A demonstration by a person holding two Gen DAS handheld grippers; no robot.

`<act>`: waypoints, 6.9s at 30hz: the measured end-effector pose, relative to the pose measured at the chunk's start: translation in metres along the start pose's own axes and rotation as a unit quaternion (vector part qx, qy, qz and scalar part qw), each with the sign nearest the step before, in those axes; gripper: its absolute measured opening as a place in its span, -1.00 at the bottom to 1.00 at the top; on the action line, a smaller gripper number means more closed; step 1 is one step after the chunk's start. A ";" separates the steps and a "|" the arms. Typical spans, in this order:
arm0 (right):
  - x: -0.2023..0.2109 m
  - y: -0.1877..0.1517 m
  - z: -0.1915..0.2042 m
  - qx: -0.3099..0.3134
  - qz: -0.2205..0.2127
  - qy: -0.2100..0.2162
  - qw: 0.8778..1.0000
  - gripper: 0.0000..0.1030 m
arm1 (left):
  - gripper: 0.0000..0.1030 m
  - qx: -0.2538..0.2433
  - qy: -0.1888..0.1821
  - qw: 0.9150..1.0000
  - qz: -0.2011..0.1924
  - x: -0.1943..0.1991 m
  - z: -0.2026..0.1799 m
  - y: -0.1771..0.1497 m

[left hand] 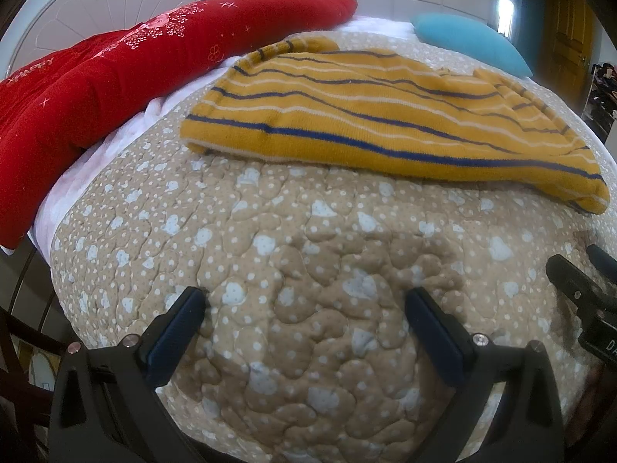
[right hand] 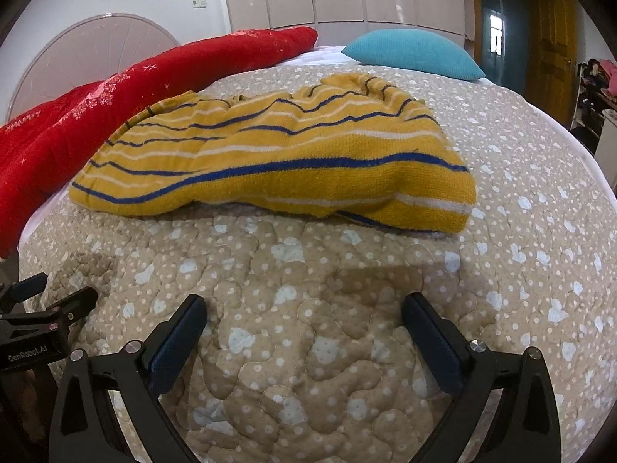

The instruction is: Fold small clothes

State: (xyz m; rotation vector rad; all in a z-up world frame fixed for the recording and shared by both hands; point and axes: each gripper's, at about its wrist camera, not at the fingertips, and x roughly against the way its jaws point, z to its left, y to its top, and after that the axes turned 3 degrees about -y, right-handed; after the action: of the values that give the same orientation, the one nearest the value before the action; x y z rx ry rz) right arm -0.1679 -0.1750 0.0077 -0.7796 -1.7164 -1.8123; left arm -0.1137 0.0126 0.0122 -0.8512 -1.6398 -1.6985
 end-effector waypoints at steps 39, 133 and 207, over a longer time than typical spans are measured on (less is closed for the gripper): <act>0.002 -0.006 0.007 0.020 -0.008 -0.021 1.000 1.00 | 0.38 0.069 -0.089 0.994 -0.014 0.018 0.051 0.036; -0.056 0.094 0.263 0.339 0.054 0.116 0.932 0.23 | 0.38 0.317 -0.068 0.937 -0.133 -0.013 0.233 0.053; -0.035 0.119 -0.148 -0.267 -0.014 0.027 0.963 -0.31 | 0.65 -0.048 -0.146 0.988 -0.028 0.034 -0.059 0.088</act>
State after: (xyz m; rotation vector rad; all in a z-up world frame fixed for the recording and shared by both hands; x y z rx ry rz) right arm -0.0673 -0.3301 0.0612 -0.9019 -1.2111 -2.3291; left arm -0.0648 -0.0491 0.0907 -1.1564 -1.7972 -1.7674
